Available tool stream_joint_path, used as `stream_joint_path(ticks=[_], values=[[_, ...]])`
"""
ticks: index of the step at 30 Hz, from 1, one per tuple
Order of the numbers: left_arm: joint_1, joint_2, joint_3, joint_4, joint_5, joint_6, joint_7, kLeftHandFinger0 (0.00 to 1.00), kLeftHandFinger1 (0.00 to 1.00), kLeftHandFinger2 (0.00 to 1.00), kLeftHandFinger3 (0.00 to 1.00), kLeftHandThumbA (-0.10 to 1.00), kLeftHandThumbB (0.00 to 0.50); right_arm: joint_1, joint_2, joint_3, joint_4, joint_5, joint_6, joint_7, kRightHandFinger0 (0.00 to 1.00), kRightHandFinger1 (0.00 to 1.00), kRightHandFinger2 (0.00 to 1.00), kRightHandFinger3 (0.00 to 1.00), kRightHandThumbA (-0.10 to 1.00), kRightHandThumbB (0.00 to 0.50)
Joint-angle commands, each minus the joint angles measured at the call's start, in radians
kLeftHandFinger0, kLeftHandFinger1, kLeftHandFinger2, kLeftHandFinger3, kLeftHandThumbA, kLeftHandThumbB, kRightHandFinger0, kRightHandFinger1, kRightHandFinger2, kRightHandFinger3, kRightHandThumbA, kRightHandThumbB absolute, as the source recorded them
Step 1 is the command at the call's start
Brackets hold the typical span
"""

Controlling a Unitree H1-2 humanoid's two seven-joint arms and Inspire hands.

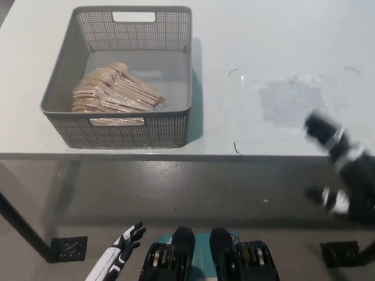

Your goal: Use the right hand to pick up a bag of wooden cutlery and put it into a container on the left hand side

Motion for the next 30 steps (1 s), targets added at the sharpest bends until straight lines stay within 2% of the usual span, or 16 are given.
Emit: stream_joint_path(ticks=[1,2,6,11,16,18,20,21,25,28,30], values=[[-0.041,0.007,0.016,0.001,-0.01,-0.038,0.011,1.0,1.0,1.0,1.0,1.0,0.444,0.009,0.004,0.034,0.038,0.056,-0.068,0.049,1.0,1.0,1.0,1.0,0.92,0.487],[-0.048,0.009,0.018,0.0,-0.011,-0.038,0.011,1.0,1.0,1.0,1.0,1.0,0.442,0.012,0.007,0.045,0.065,0.033,-0.076,0.046,1.0,1.0,1.0,1.0,0.9,0.491],[-0.065,0.01,0.028,0.004,-0.016,-0.038,0.009,1.0,1.0,1.0,1.0,1.0,0.442,0.042,0.027,0.095,0.179,-0.087,-0.096,0.0,1.0,1.0,1.0,1.0,0.7,0.5],[-0.079,0.008,0.027,0.005,-0.011,-0.038,0.008,1.0,1.0,1.0,1.0,1.0,0.433,0.036,0.027,0.169,0.324,-0.229,-0.127,-0.038,1.0,1.0,1.0,1.0,0.55,0.473],[-0.09,0.007,0.027,0.01,0.007,-0.038,0.022,1.0,1.0,1.0,1.0,1.0,0.421,-0.006,0.024,0.22,0.413,-0.368,-0.143,-0.1,1.0,1.0,1.0,1.0,0.64,0.494],[-0.09,0.008,0.028,0.008,0.003,-0.038,0.02,1.0,1.0,1.0,1.0,1.0,0.422,-0.016,0.024,0.224,0.424,-0.383,-0.141,-0.111,1.0,1.0,1.0,1.0,0.63,0.483],[-0.1,0.011,0.031,0.007,0.001,-0.038,0.023,1.0,1.0,1.0,1.0,1.0,0.417,-0.04,0.025,0.223,0.444,-0.384,-0.145,-0.112,1.0,1.0,1.0,1.0,0.58,0.45],[-0.105,0.011,0.031,0.008,0.002,-0.038,0.024,1.0,1.0,1.0,1.0,1.0,0.413,-0.047,0.024,0.224,0.453,-0.392,-0.143,-0.115,1.0,1.0,1.0,1.0,0.59,0.472],[-0.12,0.014,0.031,0.01,0.002,-0.038,0.018,1.0,1.0,1.0,1.0,1.0,0.414,-0.062,0.021,0.221,0.463,-0.4,-0.135,-0.114,1.0,1.0,1.0,1.0,0.54,0.463],[-0.125,0.016,0.03,0.011,0.004,-0.038,0.017,1.0,1.0,1.0,1.0,1.0,0.41,-0.063,0.024,0.219,0.471,-0.4,-0.14,-0.114,1.0,1.0,1.0,1.0,0.57,0.471],[-0.129,0.016,0.03,0.015,0.001,-0.038,0.014,1.0,1.0,1.0,1.0,1.0,0.42,-0.059,0.032,0.213,0.471,-0.386,-0.146,-0.112,1.0,1.0,1.0,1.0,0.6,0.447]])
